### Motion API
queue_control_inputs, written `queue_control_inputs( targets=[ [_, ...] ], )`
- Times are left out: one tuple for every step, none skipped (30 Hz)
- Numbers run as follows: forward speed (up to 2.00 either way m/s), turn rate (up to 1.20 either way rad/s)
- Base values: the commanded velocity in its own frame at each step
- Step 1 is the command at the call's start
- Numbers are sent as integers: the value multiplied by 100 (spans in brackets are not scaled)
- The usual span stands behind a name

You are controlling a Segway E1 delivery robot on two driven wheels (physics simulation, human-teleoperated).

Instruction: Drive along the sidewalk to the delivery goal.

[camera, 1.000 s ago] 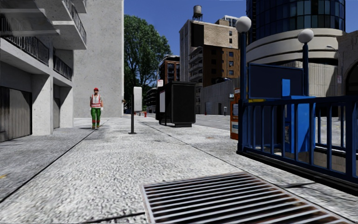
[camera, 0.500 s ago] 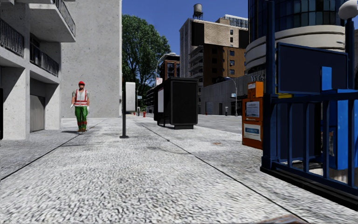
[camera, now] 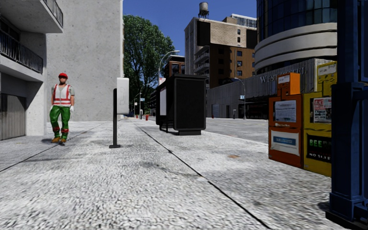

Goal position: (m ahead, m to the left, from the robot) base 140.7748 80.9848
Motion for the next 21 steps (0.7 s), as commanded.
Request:
queue_control_inputs(
  targets=[
    [200,0],
    [200,0],
    [200,0],
    [200,0],
    [200,0],
    [200,0],
    [200,0],
    [200,0],
    [200,0],
    [200,0],
    [200,0],
    [200,0],
    [200,0],
    [200,0],
    [200,0],
    [200,0],
    [200,0],
    [200,0],
    [200,0],
    [200,0],
    [200,0]
  ],
)
